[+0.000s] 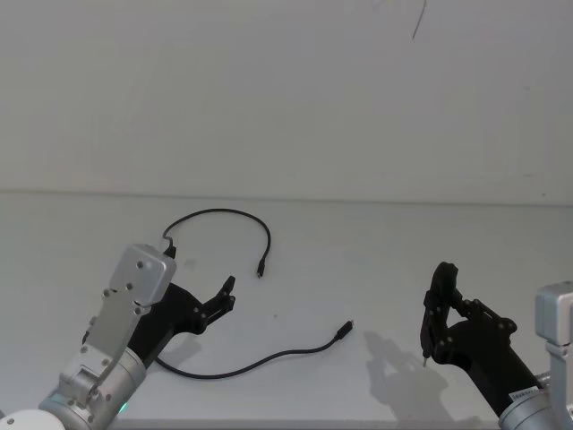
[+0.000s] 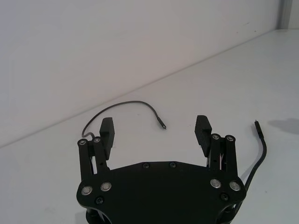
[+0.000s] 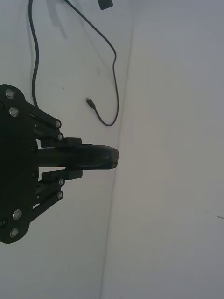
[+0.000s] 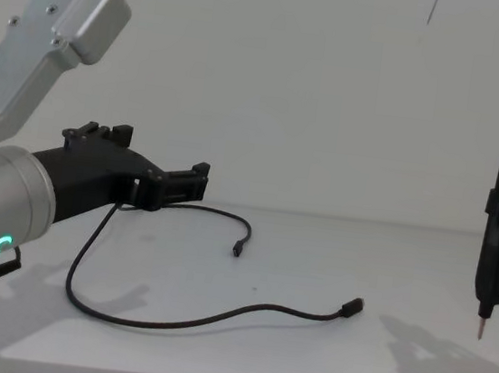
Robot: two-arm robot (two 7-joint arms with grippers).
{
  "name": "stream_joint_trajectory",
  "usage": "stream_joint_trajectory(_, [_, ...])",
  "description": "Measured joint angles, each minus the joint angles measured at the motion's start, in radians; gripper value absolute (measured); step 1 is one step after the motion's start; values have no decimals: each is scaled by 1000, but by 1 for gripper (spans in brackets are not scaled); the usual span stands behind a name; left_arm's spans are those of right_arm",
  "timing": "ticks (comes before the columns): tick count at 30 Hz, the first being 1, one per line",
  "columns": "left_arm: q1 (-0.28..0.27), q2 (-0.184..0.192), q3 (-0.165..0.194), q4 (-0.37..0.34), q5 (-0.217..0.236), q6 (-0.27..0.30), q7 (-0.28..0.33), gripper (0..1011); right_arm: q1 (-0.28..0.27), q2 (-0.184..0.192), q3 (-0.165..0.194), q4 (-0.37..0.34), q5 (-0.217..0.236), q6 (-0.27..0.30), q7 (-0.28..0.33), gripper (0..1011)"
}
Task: Pick up the data cable with the one hand.
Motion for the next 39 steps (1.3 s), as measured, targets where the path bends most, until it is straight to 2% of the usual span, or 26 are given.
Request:
stream_joint_trajectory(22, [-4,-2,-6,-4,0,4,0,1001,0,0,0,0,0,0,0,269])
stream_joint_trajectory(31, [-35,-7,-21,-31,7,42,8,1001,0,0,0,0,0,0,0,269])
stream_joint_trajectory(39, [-57,10,-7,-56,37,74,-12,1001,0,0,0,0,0,0,0,269])
